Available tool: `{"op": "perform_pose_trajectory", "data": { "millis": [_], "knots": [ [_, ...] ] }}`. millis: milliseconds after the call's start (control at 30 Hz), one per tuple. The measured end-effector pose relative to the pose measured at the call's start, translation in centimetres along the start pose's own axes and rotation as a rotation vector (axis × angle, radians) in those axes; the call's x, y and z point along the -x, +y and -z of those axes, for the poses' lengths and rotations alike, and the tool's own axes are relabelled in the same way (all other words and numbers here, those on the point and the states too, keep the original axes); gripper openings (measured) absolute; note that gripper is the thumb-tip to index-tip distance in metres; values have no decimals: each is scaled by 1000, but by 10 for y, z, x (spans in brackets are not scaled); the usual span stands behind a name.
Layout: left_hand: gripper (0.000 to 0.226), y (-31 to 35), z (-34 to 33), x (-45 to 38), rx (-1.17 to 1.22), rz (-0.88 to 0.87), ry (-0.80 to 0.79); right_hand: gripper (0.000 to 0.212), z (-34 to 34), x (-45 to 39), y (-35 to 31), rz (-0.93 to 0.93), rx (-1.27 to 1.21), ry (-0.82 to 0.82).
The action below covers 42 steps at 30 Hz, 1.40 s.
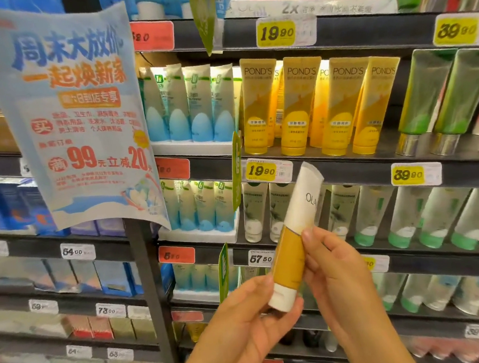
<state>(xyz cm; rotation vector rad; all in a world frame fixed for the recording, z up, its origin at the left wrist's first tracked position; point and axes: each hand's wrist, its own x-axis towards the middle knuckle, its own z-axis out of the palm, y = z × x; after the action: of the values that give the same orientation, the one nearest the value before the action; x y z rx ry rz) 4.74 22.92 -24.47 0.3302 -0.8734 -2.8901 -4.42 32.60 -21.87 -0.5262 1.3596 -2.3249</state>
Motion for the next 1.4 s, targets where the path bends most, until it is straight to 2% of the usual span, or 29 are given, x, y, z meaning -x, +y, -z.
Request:
{"op": "perform_pose_trajectory", "data": {
  "millis": [200, 367, 467, 600, 733, 1067, 1267, 1400],
  "knots": [
    [40, 7, 8, 17, -162, -45, 66, 41, -18, 16, 7, 37, 198, -16],
    [45, 10, 25, 34, -197, -27, 97, 38, -32, 34, 23, 99, 263, -7],
    [36, 11, 33, 46, -95, -4, 75, 38, -38, 42, 32, 94, 248, -17],
    [25, 18, 40, 59, 26, 20, 55, 51, -51, 47, 41, 56, 188, -33],
    [26, 20, 52, 68, 20, 21, 55, 39, -61, 53, 52, 20, 139, -42],
    [39, 22, 66, 77, -90, -32, 112, 45, -64, 55, 54, 15, 156, -5],
    [30, 26, 60, 80, 52, 23, 46, 41, -67, 55, 49, 33, 6, -24],
    [32, 26, 60, 80, 52, 32, 7, 46, -70, 56, 49, 44, -60, -12]
  ]
}}
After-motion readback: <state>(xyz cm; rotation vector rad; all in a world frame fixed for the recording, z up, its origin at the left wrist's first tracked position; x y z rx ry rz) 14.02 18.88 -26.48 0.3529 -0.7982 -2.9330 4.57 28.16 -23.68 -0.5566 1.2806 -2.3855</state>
